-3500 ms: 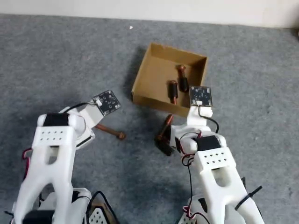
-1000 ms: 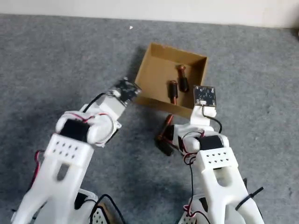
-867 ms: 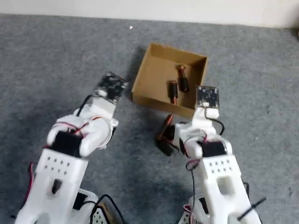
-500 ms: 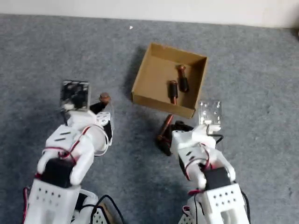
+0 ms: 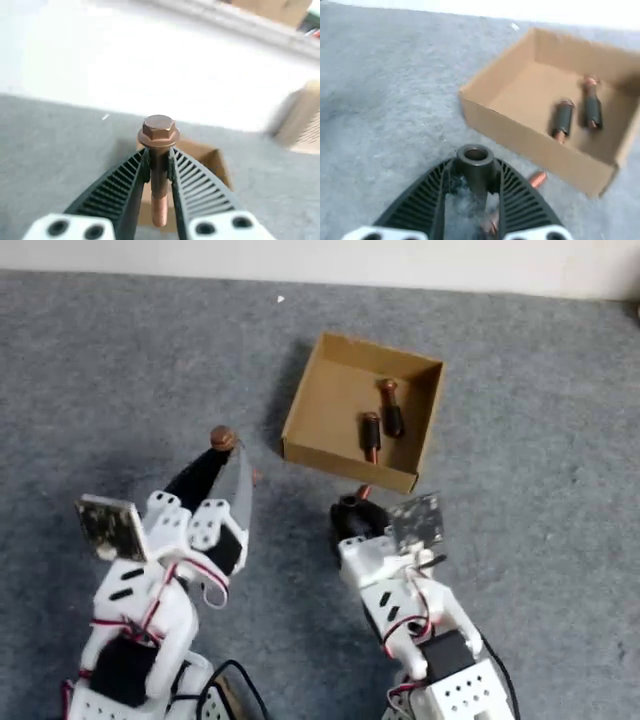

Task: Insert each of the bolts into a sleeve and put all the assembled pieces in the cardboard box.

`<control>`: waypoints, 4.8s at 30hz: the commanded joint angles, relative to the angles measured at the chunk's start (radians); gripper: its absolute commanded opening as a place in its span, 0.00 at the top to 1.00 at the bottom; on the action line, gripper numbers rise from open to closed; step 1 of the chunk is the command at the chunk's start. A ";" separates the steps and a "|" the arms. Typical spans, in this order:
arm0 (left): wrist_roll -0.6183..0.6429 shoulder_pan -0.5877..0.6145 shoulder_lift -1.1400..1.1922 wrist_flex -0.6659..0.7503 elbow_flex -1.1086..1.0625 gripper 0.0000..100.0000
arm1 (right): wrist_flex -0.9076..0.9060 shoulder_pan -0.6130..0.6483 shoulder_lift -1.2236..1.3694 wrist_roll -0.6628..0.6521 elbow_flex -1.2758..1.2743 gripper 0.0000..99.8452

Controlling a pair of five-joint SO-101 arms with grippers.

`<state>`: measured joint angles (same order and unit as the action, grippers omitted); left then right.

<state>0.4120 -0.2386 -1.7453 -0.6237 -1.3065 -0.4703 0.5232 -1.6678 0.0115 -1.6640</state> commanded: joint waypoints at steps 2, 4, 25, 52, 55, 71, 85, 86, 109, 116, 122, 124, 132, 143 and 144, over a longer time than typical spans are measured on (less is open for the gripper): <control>0.014 -0.117 -0.085 0.135 -0.061 1.00 | 0.085 0.091 -0.157 -0.137 -0.101 0.99; 0.014 -0.145 -0.076 0.163 -0.084 1.00 | 0.082 0.108 -0.177 -0.170 -0.130 0.99; 0.006 -0.303 -0.064 0.384 -0.275 1.00 | 0.082 0.113 -0.157 -0.203 -0.139 0.99; -0.199 -0.378 -0.071 -0.133 -0.182 0.78 | 0.064 0.107 -0.153 -0.203 -0.142 0.99; -0.199 -0.378 -0.071 -0.190 -0.142 0.78 | 0.039 0.107 -0.156 -0.203 -0.142 0.99; -0.204 -0.007 -0.073 -0.374 -0.058 0.83 | -0.031 0.031 -0.156 -0.196 -0.140 0.99; -0.201 0.236 -0.073 -0.313 -0.334 0.99 | -0.047 0.022 -0.148 -0.196 -0.140 0.99; -0.201 0.245 -0.073 -0.285 -0.358 0.99 | -0.070 0.022 -0.148 -0.196 -0.140 0.99; -0.204 0.349 -0.071 -0.209 -0.389 0.99 | -0.242 -0.199 0.582 -0.195 0.645 0.99; -0.204 0.352 -0.071 -0.209 -0.389 0.99 | 0.035 -0.260 1.018 -0.195 0.872 0.99; -0.204 0.352 -0.071 -0.209 -0.389 0.99 | 0.259 -0.323 1.334 -0.195 1.036 0.99; -0.204 0.352 -0.071 -0.209 -0.389 0.99 | 0.288 -0.325 1.426 -0.195 1.078 0.99; -0.206 0.352 -0.071 -0.209 -0.389 0.99 | 0.295 -0.346 1.698 -0.201 1.191 0.99; -0.206 0.352 -0.071 -0.209 -0.389 0.99 | -0.223 -0.346 1.589 -0.203 1.366 0.88; -0.206 0.352 -0.071 -0.209 -0.389 0.99 | -0.266 -0.344 1.554 -0.203 1.371 0.88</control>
<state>0.2186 0.0990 -1.8082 -0.8615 -1.6732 -0.5884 0.1780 0.0123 -0.1849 -0.3613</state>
